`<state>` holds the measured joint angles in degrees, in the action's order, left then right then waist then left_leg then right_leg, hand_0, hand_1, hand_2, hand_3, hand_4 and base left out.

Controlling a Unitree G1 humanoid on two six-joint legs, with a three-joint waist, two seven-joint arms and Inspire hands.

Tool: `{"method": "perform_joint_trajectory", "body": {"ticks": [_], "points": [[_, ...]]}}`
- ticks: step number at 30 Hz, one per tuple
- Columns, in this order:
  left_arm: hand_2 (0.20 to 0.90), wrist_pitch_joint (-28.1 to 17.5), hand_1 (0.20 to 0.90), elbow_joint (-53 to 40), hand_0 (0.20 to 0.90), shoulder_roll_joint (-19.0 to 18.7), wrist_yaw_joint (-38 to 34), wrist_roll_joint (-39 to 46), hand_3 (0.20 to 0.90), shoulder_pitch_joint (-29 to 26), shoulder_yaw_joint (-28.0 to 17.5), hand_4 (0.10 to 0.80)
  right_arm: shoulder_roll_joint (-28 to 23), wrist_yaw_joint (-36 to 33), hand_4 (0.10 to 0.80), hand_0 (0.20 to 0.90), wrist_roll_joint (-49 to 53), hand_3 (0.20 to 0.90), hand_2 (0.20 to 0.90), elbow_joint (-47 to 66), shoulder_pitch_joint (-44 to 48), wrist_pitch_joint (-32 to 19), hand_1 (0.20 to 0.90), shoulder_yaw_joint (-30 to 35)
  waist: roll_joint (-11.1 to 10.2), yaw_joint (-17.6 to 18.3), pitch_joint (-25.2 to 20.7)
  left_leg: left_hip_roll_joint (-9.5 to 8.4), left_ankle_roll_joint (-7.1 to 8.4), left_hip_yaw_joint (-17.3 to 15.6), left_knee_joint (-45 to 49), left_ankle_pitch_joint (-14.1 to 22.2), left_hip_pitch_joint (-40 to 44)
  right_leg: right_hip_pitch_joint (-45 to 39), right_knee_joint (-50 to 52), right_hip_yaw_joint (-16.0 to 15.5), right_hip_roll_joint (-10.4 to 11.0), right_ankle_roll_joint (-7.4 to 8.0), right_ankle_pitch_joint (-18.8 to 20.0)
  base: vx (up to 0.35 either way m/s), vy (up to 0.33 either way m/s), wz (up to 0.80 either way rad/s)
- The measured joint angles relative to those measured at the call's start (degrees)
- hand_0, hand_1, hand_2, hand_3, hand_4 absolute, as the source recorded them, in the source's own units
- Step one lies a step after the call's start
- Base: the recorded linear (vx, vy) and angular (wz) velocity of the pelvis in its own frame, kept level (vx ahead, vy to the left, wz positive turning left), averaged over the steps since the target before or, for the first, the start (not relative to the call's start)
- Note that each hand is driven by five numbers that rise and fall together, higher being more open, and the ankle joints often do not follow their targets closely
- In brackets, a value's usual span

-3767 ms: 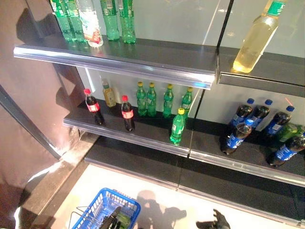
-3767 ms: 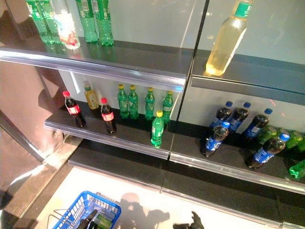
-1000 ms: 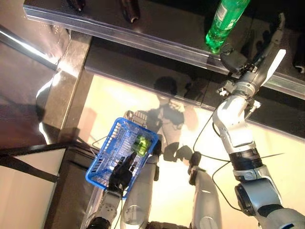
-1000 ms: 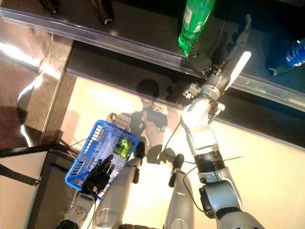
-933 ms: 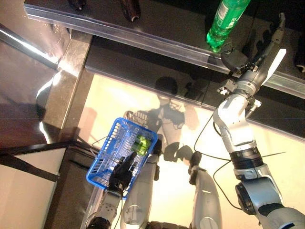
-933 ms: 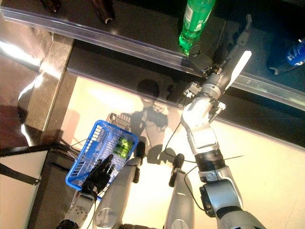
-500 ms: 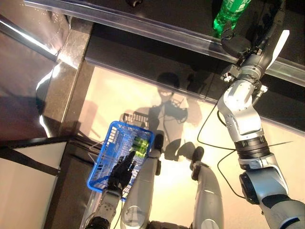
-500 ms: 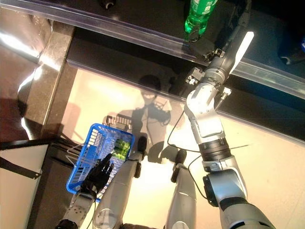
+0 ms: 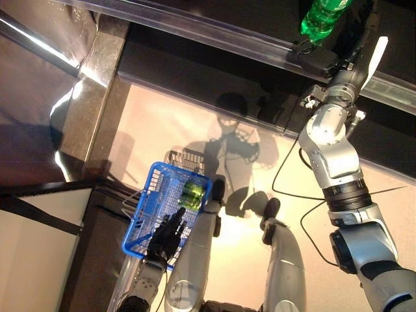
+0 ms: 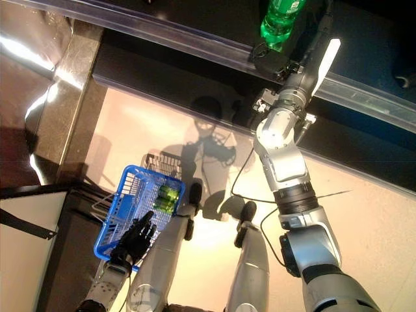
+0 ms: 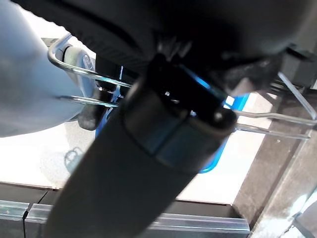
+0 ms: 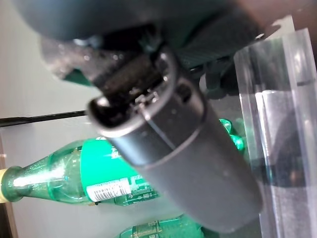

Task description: Pick up the drink and place into the basket.

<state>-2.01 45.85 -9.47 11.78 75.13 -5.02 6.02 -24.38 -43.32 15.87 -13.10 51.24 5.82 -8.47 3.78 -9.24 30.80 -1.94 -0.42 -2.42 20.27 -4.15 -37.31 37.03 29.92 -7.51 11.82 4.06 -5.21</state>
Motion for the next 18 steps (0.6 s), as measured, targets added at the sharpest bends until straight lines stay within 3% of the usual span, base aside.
{"method": "perform_joint_trajectory", "body": {"ticks": [18], "points": [[0.3, 0.6, 0.3, -1.3, 0.3, -0.1, 0.6, 0.7, 0.2, 0.1, 0.1, 0.1, -2.9, 0.7, 0.8, 0.9, 7.0, 0.9, 0.9, -6.6, 9.6, -0.2, 0.9, -2.2, 0.0, -0.5, 0.0, -0.33, -0.01, 1.1, 1.7, 0.0, -3.0, 2.3, 1.1, -0.5, 0.3, 0.02, 0.0, 0.032, 0.01, 0.02]]}}
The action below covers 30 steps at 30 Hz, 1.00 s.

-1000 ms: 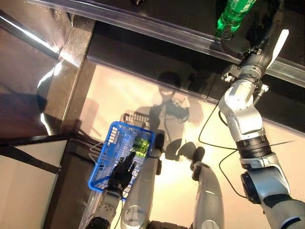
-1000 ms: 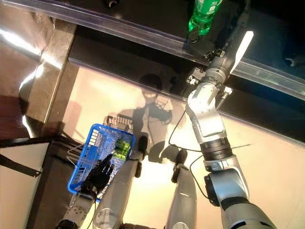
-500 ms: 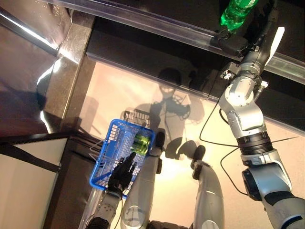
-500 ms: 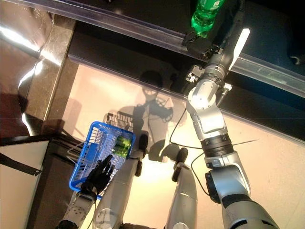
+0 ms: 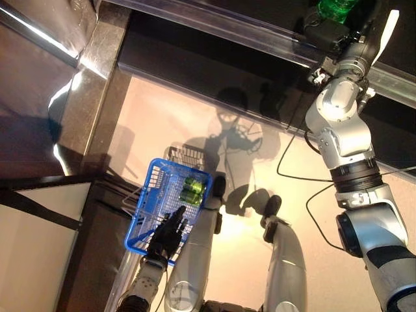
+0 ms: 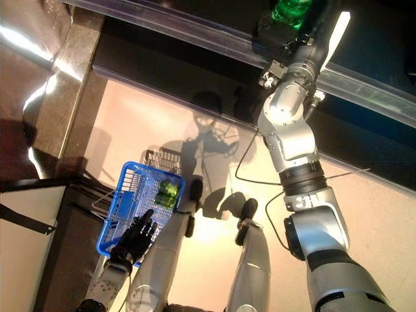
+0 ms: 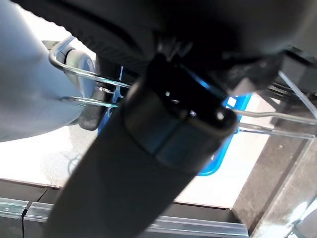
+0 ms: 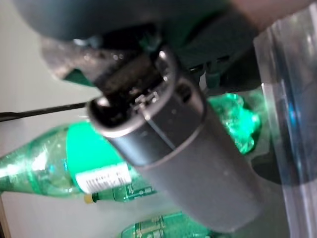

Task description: Pick up the drink and place into the basket.

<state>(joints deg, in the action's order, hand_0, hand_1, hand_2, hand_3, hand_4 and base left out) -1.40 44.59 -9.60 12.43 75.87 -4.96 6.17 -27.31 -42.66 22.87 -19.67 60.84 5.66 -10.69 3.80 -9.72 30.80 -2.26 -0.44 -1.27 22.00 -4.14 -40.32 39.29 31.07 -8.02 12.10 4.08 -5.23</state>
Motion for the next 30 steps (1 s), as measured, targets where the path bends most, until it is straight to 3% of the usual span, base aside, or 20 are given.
{"method": "perform_joint_trajectory", "body": {"ticks": [5, 6, 7, 30], "points": [[0.3, 0.5, 0.3, -1.4, 0.3, -0.1, 0.3, 0.0, 0.2, 0.2, 0.0, 0.1, -2.0, -0.1, 0.8, 0.9, 1.1, 0.9, 0.9, -1.6, 1.9, 0.1, 0.9, -1.2, 0.2, -0.7, 0.0, 0.07, -0.08, 0.8, 0.4, 0.1, -0.8, 0.4, 1.0, -0.8, 0.2, -0.07, -0.3, 0.074, -0.013, 0.07], [0.3, 0.7, 0.3, -1.6, 0.3, -0.2, 0.4, 0.0, 0.2, 0.2, 0.2, 0.1, -2.5, -0.1, 0.152, 0.345, 1.5, 0.252, 0.345, -2.1, 2.3, 0.1, 0.345, -1.2, 0.2, -1.1, 0.0, -0.07, 0.0, 0.9, 0.6, 0.1, -1.0, 0.6, 1.1, -0.9, 0.3, -0.18, -0.6, 0.022, -0.007, 0.12], [0.3, 0.8, 0.3, -1.6, 0.3, -0.2, 0.4, 0.0, 0.2, 0.3, 0.1, 0.1, -2.6, -0.1, 0.1, 0.3, 1.8, 0.2, 0.3, -2.5, 2.5, 0.1, 0.3, -1.2, 0.2, -1.1, 0.0, -0.06, -0.07, 1.1, 0.7, 0.1, -1.0, 0.6, 1.3, -1.0, 0.4, -0.18, -0.8, 0.033, -0.003, 0.1], [0.3, 2.3, 0.3, -1.3, 0.3, -0.5, 0.8, 0.0, 0.2, 1.9, 0.4, 0.1, -4.5, -0.3, 0.1, 0.3, 4.3, 0.2, 0.3, -8.4, 4.5, -0.1, 0.3, -2.8, 0.2, -2.6, 0.0, -0.54, -0.23, 0.9, 3.2, 0.6, -1.0, 0.2, 3.1, -1.0, 1.1, -0.14, -1.2, -0.008, -0.014, 0.0]]}}
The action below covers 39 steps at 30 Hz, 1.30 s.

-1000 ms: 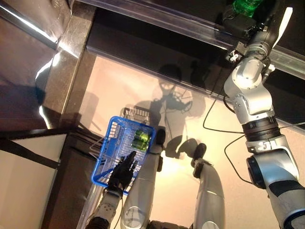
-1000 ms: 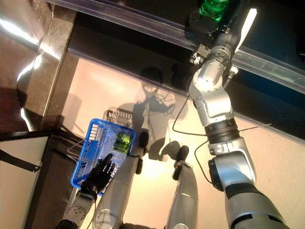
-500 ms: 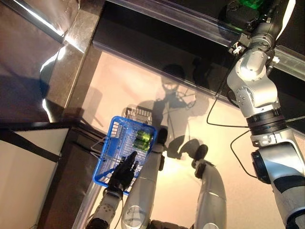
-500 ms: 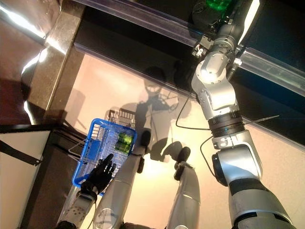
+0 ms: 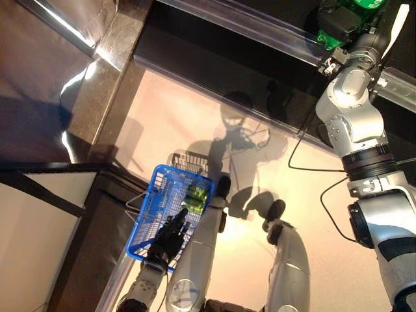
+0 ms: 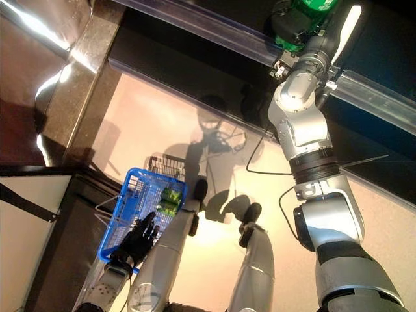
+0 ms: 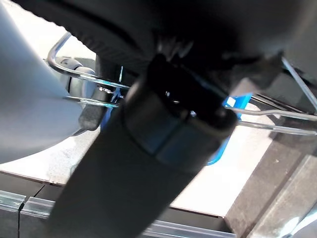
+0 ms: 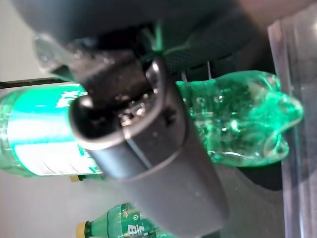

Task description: Pick up the drink and place into the basket.

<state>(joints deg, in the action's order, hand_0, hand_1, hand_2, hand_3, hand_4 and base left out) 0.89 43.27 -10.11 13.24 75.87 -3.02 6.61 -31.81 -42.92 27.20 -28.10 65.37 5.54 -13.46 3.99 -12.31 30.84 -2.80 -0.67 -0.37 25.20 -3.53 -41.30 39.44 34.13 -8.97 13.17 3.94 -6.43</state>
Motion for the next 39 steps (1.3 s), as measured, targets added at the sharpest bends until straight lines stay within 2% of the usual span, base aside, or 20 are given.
{"method": "perform_joint_trajectory", "body": {"ticks": [11, 18, 23, 26, 31, 34, 37, 38, 39], "points": [[0.3, 0.2, 0.3, 0.0, 0.3, -1.0, 0.4, -0.1, 0.2, 1.5, -0.2, 0.1, 0.3, 0.0, 0.1, 0.3, 1.1, 0.2, 0.3, -0.4, -3.9, 0.0, 0.3, -0.1, 0.0, 0.2, 0.0, 0.05, -0.4, -0.1, 1.9, 0.8, 2.9, -2.9, 2.4, 0.1, 0.3, -0.16, -0.7, -0.053, -0.065, 0.01], [0.3, 0.0, 0.3, -0.6, 0.3, -1.3, 1.4, -0.3, 0.2, 3.9, -0.3, 0.1, 0.3, 1.0, 0.1, 0.3, -0.3, 0.2, 0.3, 10.8, -11.8, 0.4, 0.3, 0.2, -0.1, 0.8, 0.1, -0.34, -0.18, 0.0, 0.9, 0.8, 6.9, -5.8, 3.8, 0.0, 0.9, -0.72, -1.3, -0.046, -0.042, 0.01], [0.3, -0.5, 0.3, -4.1, 0.3, -1.8, 1.4, -0.3, 0.2, 7.1, -0.4, 0.1, 0.3, 7.1, 0.1, 0.3, -4.8, 0.2, 0.3, 23.2, -19.9, 1.4, 0.3, 1.0, -0.3, 2.3, 0.1, -0.5, 0.2, 0.1, -5.1, 0.5, 13.0, -10.5, -0.3, -0.1, 0.3, -1.33, -0.9, -0.024, -0.042, -0.04], [0.3, -1.4, 0.3, -5.9, 0.3, -1.8, 1.5, -0.3, 0.2, 8.3, -0.3, 0.1, 0.3, 11.9, 0.1, 0.3, -6.0, 0.2, 0.3, 28.4, -24.1, 1.4, 0.3, 1.5, -0.4, 3.1, 0.0, 0.11, 0.43, 0.6, -7.7, 0.4, 15.5, -12.7, -2.4, 0.1, -0.6, -1.6, -0.7, -0.028, -0.054, -0.08], [0.3, -1.9, 0.3, -9.4, 0.3, -2.1, 1.5, -0.5, 0.2, 8.5, 0.8, 0.1, 0.9, 16.7, 0.1, 0.3, -6.7, 0.2, 0.3, 32.8, -30.5, 1.5, 0.3, 2.1, -0.5, 3.1, 0.0, 0.44, 1.11, 1.1, -9.7, 0.0, 17.7, -14.7, -4.7, -0.1, -1.5, -2.13, -0.3, -0.023, -0.037, -0.06], [0.3, -2.9, 0.3, -16.0, 0.3, -4.4, 1.5, -0.5, 0.2, 10.3, 3.8, 0.1, 3.0, 21.0, 0.1, 0.3, -6.9, 0.2, 0.3, 35.5, -36.4, 1.5, 0.3, 1.9, -0.7, 3.3, 0.0, 0.48, 1.37, 1.4, -11.3, -0.2, 19.5, -15.8, -4.6, 0.2, -1.5, -2.19, -0.3, -0.027, -0.021, 0.11], [0.3, -3.0, 0.3, -18.2, 0.3, -4.7, 1.6, -0.5, 0.2, 11.0, 4.1, 0.1, 3.5, 22.5, 0.1, 0.3, -6.9, 0.2, 0.3, 35.6, -37.4, 1.5, 0.3, 1.0, -0.6, 3.3, 0.0, 0.47, 1.43, 1.3, -11.3, 0.0, 19.9, -16.4, -5.6, 0.0, -1.4, -2.22, -0.3, -0.011, -0.006, -0.04], [0.3, -3.8, 0.3, -20.9, 0.3, -4.6, 1.6, -0.5, 0.2, 12.2, 4.6, 0.1, 3.8, 25.1, 0.1, 0.3, -7.0, 0.2, 0.3, 36.2, -40.9, 1.5, 0.3, -1.2, -0.7, 3.1, 0.0, 1.53, 1.82, 1.4, -11.6, -0.3, 21.6, -18.3, -5.8, -0.1, -2.8, -1.95, -0.4, -0.004, -0.003, -0.18], [0.3, -3.8, 0.3, -20.9, 0.3, -4.6, 1.6, -0.5, 0.2, 12.2, 4.6, 0.1, 3.8, 25.1, 0.1, 0.3, -7.0, 0.2, 0.3, 36.2, -40.9, 1.5, 0.3, -1.2, -0.7, 3.1, 0.0, 1.53, 1.82, 1.4, -11.6, -0.3, 21.6, -18.3, -5.8, -0.1, -2.8, -1.95, -0.4, 0.013, -0.06, -0.26]]}}
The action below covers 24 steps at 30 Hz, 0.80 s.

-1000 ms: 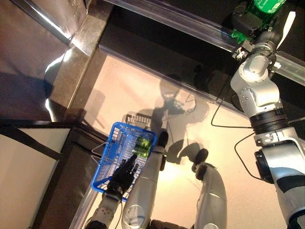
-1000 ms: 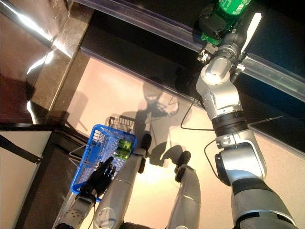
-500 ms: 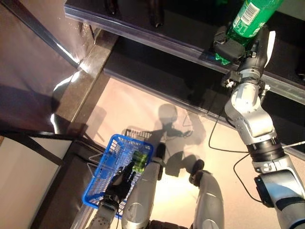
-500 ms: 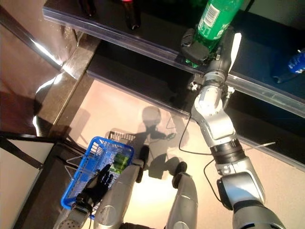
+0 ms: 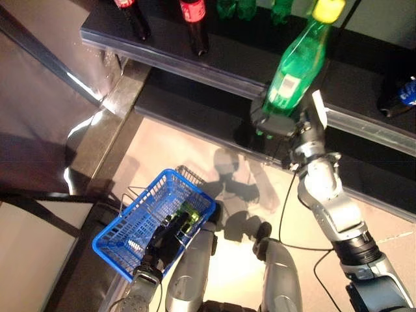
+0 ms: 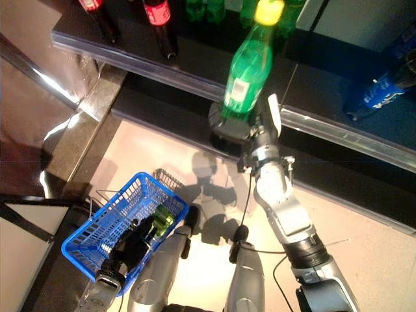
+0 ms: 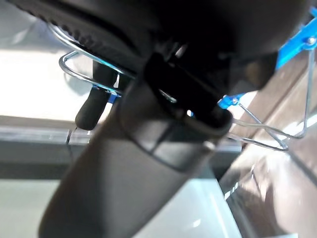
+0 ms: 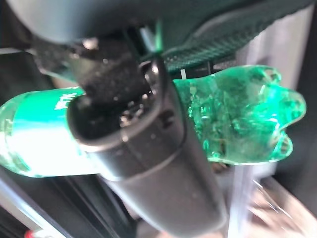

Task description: Pick up the drink and place into the basket.

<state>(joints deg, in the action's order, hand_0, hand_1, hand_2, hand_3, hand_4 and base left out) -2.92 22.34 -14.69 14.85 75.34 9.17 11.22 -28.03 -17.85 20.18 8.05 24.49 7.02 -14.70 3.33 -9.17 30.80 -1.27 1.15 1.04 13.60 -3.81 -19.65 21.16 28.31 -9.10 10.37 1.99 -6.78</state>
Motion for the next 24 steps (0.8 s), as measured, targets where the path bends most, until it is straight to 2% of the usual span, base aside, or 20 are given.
{"method": "perform_joint_trajectory", "body": {"ticks": [3, 4, 6, 7, 12, 13, 14, 15, 17, 21, 24], "points": [[0.3, -0.2, 0.3, -2.2, 0.3, 0.0, 0.0, 0.0, 0.2, 0.0, 0.7, 0.1, 0.2, 1.2, 0.1, 0.3, 0.0, 0.2, 0.3, 0.8, -2.5, 0.0, 0.3, -0.7, 0.0, 0.1, 0.0, 0.24, 0.33, 0.0, -1.0, -0.2, 1.3, -1.1, -0.6, -0.1, -0.5, 0.0, -0.2, 0.013, -0.039, -0.02], [0.3, 0.0, 0.3, -5.8, 0.3, -1.1, -0.6, -0.1, 0.2, 0.1, 1.9, 0.1, 0.3, 1.5, 0.1, 0.3, 0.0, 0.2, 0.3, 2.0, -5.5, 0.0, 0.3, -0.8, 0.0, 0.4, 0.0, 0.72, 0.82, 0.6, -2.1, -0.6, 3.2, -3.0, -0.9, -0.9, -0.8, -0.27, -1.2, 0.003, -0.002, 0.09], [0.3, 0.0, 0.3, -5.8, 0.3, -1.1, -0.6, -0.1, 0.2, 0.1, 1.9, 0.1, 0.3, 1.5, 0.1, 0.3, 0.0, 0.2, 0.3, 2.0, -5.5, 0.0, 0.3, -0.8, 0.0, 0.4, 0.0, 0.72, 0.82, 0.6, -2.1, -0.6, 3.2, -3.0, -0.9, -0.9, -0.8, -0.27, -1.2, 0.023, -0.02, 0.1], [0.3, -0.2, 0.3, -10.9, 0.3, -2.0, 0.6, -0.5, 0.2, 2.0, 2.9, 0.1, -0.1, 3.1, 0.1, 0.3, 0.0, 0.2, 0.3, 3.5, -7.9, 0.0, 0.3, -2.1, -0.5, 0.9, -0.4, 0.99, 1.36, 1.2, -2.6, -0.9, 5.2, -5.2, -1.4, -1.8, -1.0, -0.53, -2.6, 0.042, -0.037, 0.11], [0.3, 0.4, 0.3, -12.1, 0.3, -2.0, 0.7, -0.7, 0.2, 0.3, 3.9, 0.1, 0.5, 4.0, 0.1, 0.3, 0.0, 0.2, 0.3, 3.9, -7.3, 0.0, 0.3, -2.1, -0.5, 1.7, -0.4, 1.31, 1.85, 1.4, -2.8, -0.8, 6.3, -6.5, -1.2, -2.4, -1.3, -0.34, -3.0, 0.055, -0.038, 0.07], [0.3, 1.4, 0.3, -15.5, 0.3, -3.1, -0.3, -0.7, 0.2, 0.3, 5.4, 0.1, 1.0, 4.2, 0.1, 0.3, 0.2, 0.2, 0.3, 6.2, -9.0, 0.0, 0.3, -3.2, -0.5, 1.6, -0.5, 1.73, 2.28, 1.7, -4.8, -0.4, 10.2, -10.4, -2.7, -3.1, -1.6, -0.44, -4.1, 0.053, -0.036, 0.06], [0.3, 1.4, 0.3, -15.5, 0.3, -3.1, -0.3, -0.7, 0.2, 0.3, 5.4, 0.1, 1.0, 4.2, 0.1, 0.3, 0.2, 0.2, 0.3, 6.2, -9.0, 0.0, 0.3, -3.2, -0.5, 1.6, -0.5, 1.73, 2.28, 1.7, -4.8, -0.4, 10.2, -10.4, -2.7, -3.1, -1.6, -0.44, -4.1, 0.116, -0.099, 0.15], [0.3, 1.6, 0.3, -23.6, 0.3, -4.9, -0.3, -0.7, 0.2, 2.5, 6.3, 0.1, 1.1, 5.9, 0.1, 0.3, 0.3, 0.2, 0.3, 11.6, -12.2, 0.0, 0.3, -6.5, -0.8, 1.4, -1.0, 2.27, 2.78, 2.5, -5.7, 0.2, 13.2, -14.0, -4.1, -3.7, -2.4, -0.63, -5.0, 0.066, -0.067, 0.16], [0.3, 1.6, 0.3, -26.3, 0.3, -4.8, 0.1, -0.7, 0.2, 2.3, 6.4, 0.1, 0.6, 8.1, 0.1, 0.3, 0.3, 0.2, 0.3, 12.4, -12.0, 0.0, 0.3, -8.5, -0.8, 1.3, -2.2, 2.4, 2.97, 3.4, -6.0, 0.2, 13.3, -14.6, -4.6, -4.8, -2.3, -0.87, -5.2, 0.051, -0.051, 0.23], [0.3, 1.6, 0.3, -26.3, 0.3, -5.2, 1.0, -0.8, 0.2, 0.1, 6.2, 0.1, 0.3, 9.3, 0.1, 0.3, 1.0, 0.2, 0.3, 12.4, -10.3, 0.0, 0.3, -8.9, -0.4, -0.1, -3.6, 2.39, 3.28, 3.8, -5.8, 0.4, 12.5, -13.6, -3.4, -5.1, -2.2, -1.09, -6.0, 0.031, -0.021, 0.08], [0.3, 3.5, 0.3, -26.3, 0.3, -7.6, 1.0, -1.0, 0.2, 0.4, 6.2, 0.1, -0.5, 8.2, 0.1, 0.3, 1.9, 0.2, 0.3, 12.4, -9.9, 0.0, 0.3, -8.6, -0.4, -0.1, -3.6, 2.25, 3.29, 4.3, -5.7, 0.4, 12.5, -13.9, -3.4, -5.7, -2.2, -1.1, -6.1, 0.061, -0.008, 0.1]]}}
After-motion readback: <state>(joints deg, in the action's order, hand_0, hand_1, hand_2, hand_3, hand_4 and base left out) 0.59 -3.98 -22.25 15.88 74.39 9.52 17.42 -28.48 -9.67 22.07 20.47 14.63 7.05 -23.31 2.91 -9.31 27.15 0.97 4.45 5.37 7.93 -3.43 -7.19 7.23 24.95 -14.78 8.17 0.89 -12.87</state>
